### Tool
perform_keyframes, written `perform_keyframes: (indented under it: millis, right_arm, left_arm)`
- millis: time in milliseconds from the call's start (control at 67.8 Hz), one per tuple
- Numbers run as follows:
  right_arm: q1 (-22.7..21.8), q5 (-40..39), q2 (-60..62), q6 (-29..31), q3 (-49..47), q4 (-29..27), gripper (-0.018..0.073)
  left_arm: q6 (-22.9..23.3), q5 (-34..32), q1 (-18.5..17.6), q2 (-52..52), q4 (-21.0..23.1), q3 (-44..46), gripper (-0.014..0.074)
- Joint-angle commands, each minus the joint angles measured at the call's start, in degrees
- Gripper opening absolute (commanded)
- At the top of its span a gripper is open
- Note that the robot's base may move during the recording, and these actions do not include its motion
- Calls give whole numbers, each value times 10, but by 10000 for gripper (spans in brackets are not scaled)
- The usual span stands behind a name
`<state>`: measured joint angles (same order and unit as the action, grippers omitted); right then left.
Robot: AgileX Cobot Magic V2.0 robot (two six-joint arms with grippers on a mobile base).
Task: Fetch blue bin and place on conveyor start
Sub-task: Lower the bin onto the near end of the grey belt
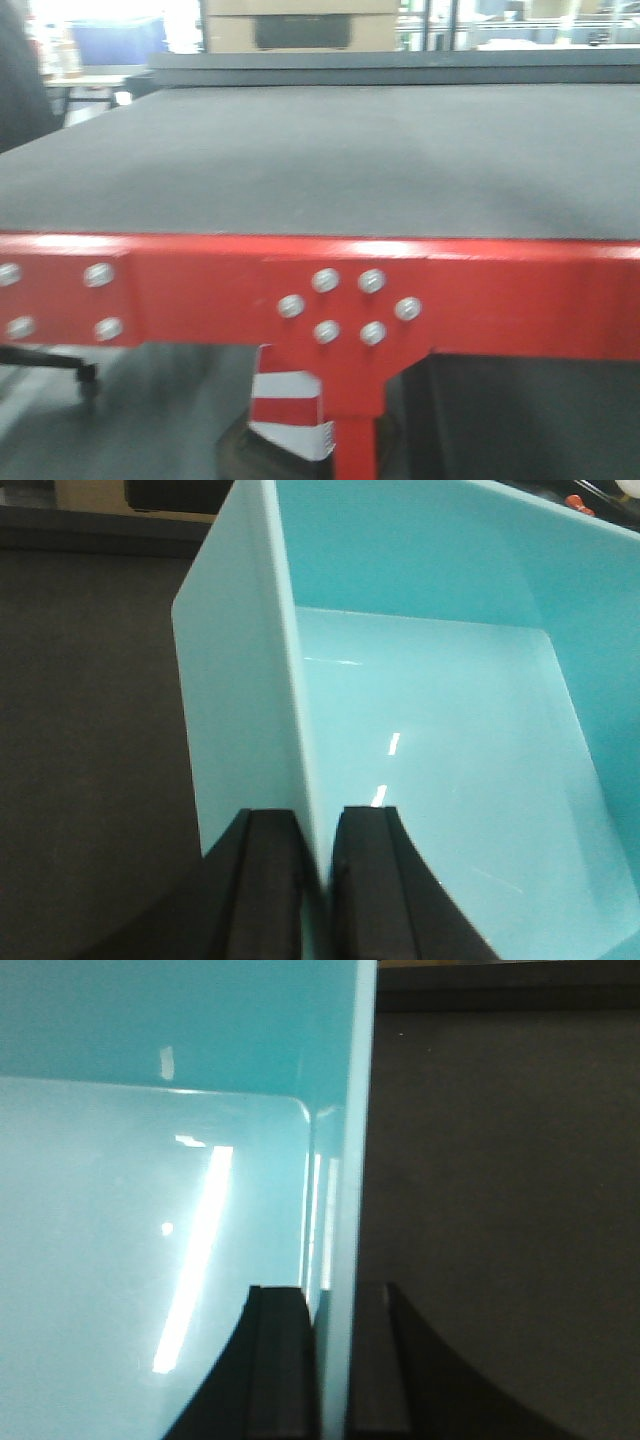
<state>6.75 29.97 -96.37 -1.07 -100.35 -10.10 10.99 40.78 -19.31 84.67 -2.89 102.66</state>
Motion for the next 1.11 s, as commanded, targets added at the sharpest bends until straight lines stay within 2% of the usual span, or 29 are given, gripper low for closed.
perform_keyframes:
  millis: [0, 1092]
  right_arm:
    - [-3, -26, 4, 11, -3, 14, -151]
    - [-3, -26, 4, 11, -3, 14, -151]
  left_arm:
    - [-2, -30, 0, -14, 5, 8, -111]
    - [-2, -30, 0, -14, 5, 8, -111]
